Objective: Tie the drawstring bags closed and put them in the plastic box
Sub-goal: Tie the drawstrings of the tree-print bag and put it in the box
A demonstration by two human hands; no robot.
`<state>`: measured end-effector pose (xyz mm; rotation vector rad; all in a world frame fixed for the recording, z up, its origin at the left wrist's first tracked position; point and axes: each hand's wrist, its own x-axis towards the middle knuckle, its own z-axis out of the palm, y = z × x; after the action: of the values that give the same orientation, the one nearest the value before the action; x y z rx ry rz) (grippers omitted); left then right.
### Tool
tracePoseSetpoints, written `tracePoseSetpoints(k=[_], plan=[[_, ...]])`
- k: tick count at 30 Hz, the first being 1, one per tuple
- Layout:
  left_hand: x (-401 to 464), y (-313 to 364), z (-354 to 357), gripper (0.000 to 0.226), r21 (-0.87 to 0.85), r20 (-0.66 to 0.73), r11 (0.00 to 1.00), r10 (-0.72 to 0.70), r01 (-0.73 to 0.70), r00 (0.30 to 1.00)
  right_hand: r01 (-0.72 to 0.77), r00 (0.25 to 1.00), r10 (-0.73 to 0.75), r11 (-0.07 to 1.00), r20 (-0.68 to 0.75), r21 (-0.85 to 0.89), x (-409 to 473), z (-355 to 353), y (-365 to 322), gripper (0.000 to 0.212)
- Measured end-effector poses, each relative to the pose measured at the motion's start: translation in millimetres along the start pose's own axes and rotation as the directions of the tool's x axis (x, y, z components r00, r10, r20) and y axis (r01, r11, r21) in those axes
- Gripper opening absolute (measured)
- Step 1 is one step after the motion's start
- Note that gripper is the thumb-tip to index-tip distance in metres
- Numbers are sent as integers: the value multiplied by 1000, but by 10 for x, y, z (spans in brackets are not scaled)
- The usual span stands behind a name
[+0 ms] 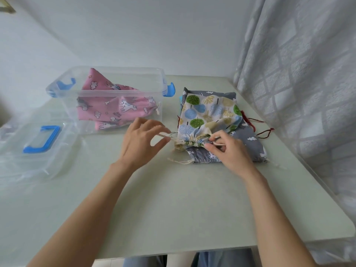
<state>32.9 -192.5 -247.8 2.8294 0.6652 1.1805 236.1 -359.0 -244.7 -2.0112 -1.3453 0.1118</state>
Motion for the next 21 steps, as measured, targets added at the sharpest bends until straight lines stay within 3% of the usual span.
tracePoseSetpoints(k=[5, 11, 17, 19, 21], plan=[[0, 19, -23, 32, 53, 7, 999, 8, -8, 1000, 36, 995, -53, 984, 89, 172, -40, -16, -61, 14], [-29, 58, 5, 27, 57, -30, 998, -25, 27, 999, 154, 988, -141, 947, -67, 281, -16, -52, 13, 4], [-100, -8, 54, 27, 56, -19, 992, -109, 110, 994, 186, 979, -151, 936, -138, 298, -15, -90, 128, 10], [-121, -19, 46, 26, -28, 38, 991, -128, 130, 991, 123, 987, -85, 944, -135, 306, -7, -64, 148, 9], [-158, -10, 1, 13, -268, 136, 935, -200, 230, 970, 62, 985, -17, 963, -171, 261, 7, -49, 146, 9]])
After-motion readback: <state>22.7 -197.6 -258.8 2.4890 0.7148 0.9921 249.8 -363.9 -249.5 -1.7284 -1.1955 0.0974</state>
